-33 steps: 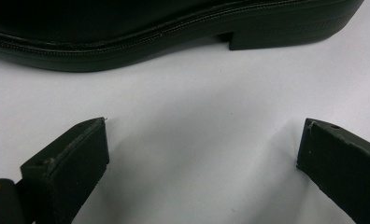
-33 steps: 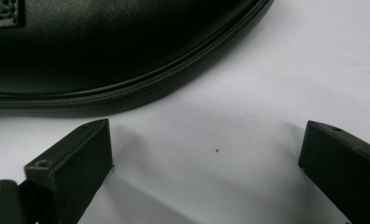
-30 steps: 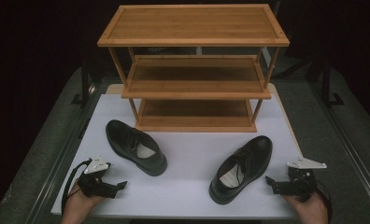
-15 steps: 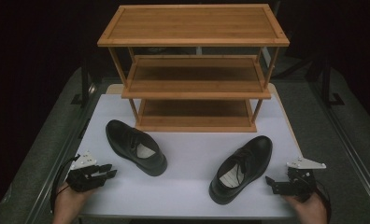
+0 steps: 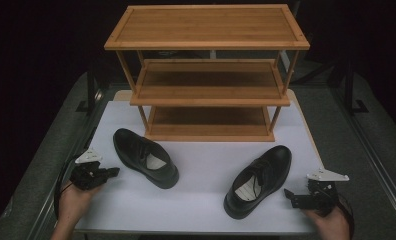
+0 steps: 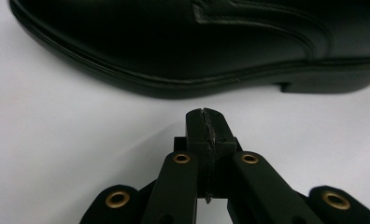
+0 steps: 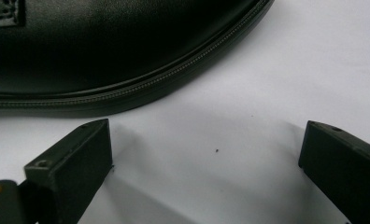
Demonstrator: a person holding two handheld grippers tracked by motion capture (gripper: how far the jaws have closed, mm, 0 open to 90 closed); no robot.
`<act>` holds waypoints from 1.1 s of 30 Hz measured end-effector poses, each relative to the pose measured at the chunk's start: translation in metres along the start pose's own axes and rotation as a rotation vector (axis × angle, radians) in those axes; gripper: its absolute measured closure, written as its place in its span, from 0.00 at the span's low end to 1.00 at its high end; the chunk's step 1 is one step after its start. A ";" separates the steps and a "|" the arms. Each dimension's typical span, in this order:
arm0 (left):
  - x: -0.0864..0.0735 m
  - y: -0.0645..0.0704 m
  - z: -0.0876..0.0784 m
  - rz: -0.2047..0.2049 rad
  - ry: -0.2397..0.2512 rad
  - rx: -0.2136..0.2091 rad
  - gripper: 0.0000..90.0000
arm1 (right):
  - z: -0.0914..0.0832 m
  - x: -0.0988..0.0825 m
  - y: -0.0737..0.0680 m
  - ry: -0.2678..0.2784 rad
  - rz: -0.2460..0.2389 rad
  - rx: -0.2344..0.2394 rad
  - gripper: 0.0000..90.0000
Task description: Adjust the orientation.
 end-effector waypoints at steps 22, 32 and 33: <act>0.053 -0.059 0.017 -0.043 0.025 0.085 1.00 | 0.000 0.000 0.000 0.003 0.001 0.000 0.02; 0.066 -0.086 0.039 -0.065 0.049 0.113 1.00 | 0.000 0.000 0.000 0.002 0.000 0.000 0.02; 0.068 -0.088 0.042 -0.065 0.038 0.115 1.00 | 0.000 0.000 0.000 0.003 0.000 0.000 0.03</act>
Point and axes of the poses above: each handheld gripper's, and its own axes: z roughly forward along the jaws, x roughly out of its top, y roughly to its right, the point moved 1 cm from there along z, roughly forward along the jaws, and after that the axes turned 14 degrees about y, right-handed, at the moved point
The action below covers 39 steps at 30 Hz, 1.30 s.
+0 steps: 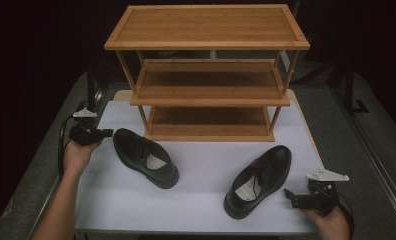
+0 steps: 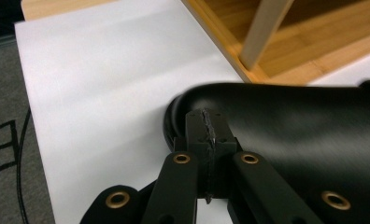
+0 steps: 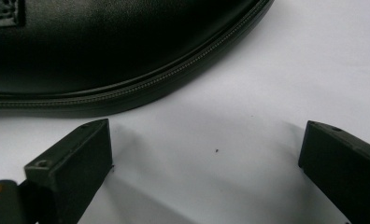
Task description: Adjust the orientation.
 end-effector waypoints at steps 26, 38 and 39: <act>-0.006 -0.023 0.040 0.003 -0.062 0.051 1.00 | 0.000 0.000 0.000 0.001 0.000 0.002 0.03; -0.013 -0.004 0.034 -0.016 -0.041 0.026 1.00 | 0.000 0.000 0.000 0.001 0.000 0.001 0.03; -0.014 -0.001 0.034 -0.012 -0.047 0.018 1.00 | 0.000 0.000 0.000 0.001 0.000 0.002 0.03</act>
Point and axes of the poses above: each handheld gripper's, and its own axes: z roughly forward along the jaws, x roughly out of its top, y roughly to its right, the point moved 1 cm from there along z, roughly forward along the jaws, and after that the axes turned 14 degrees about y, right-handed, at the moved point
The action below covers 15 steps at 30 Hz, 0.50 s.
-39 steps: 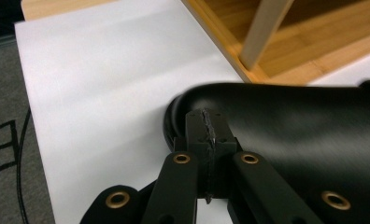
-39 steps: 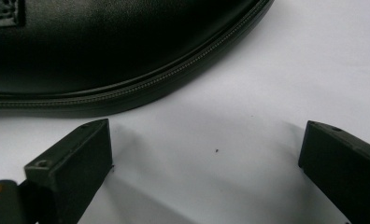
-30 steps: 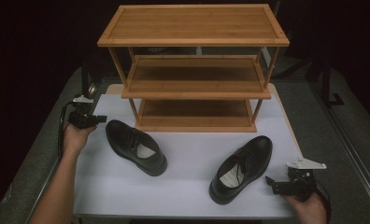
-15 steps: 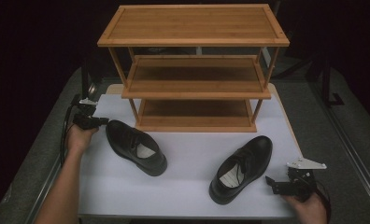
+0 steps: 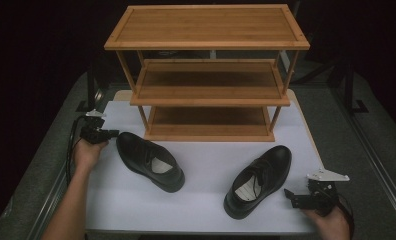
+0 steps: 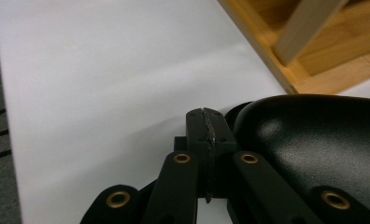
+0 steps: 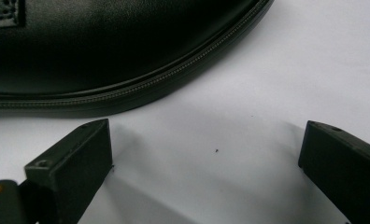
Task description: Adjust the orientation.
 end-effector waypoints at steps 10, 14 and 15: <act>0.001 0.029 0.003 0.030 0.000 -0.054 1.00 | 0.000 0.000 0.000 0.000 0.000 0.000 0.03; 0.001 0.041 0.007 0.035 0.001 -0.084 1.00 | 0.000 0.000 0.000 0.000 0.000 0.000 0.03; 0.001 0.045 0.008 0.036 0.005 -0.089 1.00 | 0.000 0.000 0.000 0.000 0.000 0.000 0.03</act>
Point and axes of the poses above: each handheld gripper's, and its own axes: z roughly forward along the jaws, x roughly out of its top, y roughly to its right, the point moved 1 cm from there along z, roughly forward along the jaws, and after that the axes turned 14 degrees about y, right-handed, at the moved point
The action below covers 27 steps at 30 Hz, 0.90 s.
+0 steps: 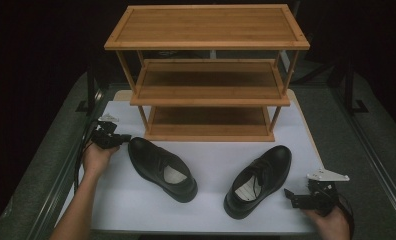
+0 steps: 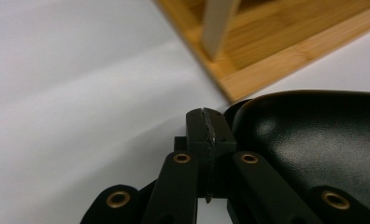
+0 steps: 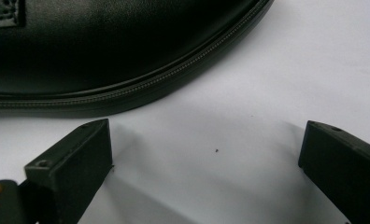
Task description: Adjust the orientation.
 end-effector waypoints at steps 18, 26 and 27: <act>0.004 0.044 0.012 0.052 -0.008 -0.080 1.00 | 0.000 0.000 0.000 0.000 0.000 0.000 0.03; 0.003 0.049 0.007 0.080 0.007 -0.074 1.00 | 0.000 0.000 0.000 0.000 0.000 -0.001 0.03; 0.003 0.048 0.003 0.081 0.017 -0.069 1.00 | 0.000 0.000 0.000 0.000 0.000 -0.001 0.03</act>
Point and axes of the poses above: each handheld gripper's, and its own axes: z roughly forward along the jaws, x roughly out of its top, y roughly to its right, the point moved 1 cm from there along z, roughly forward along the jaws, and after that the axes turned 14 degrees about y, right-handed, at the moved point
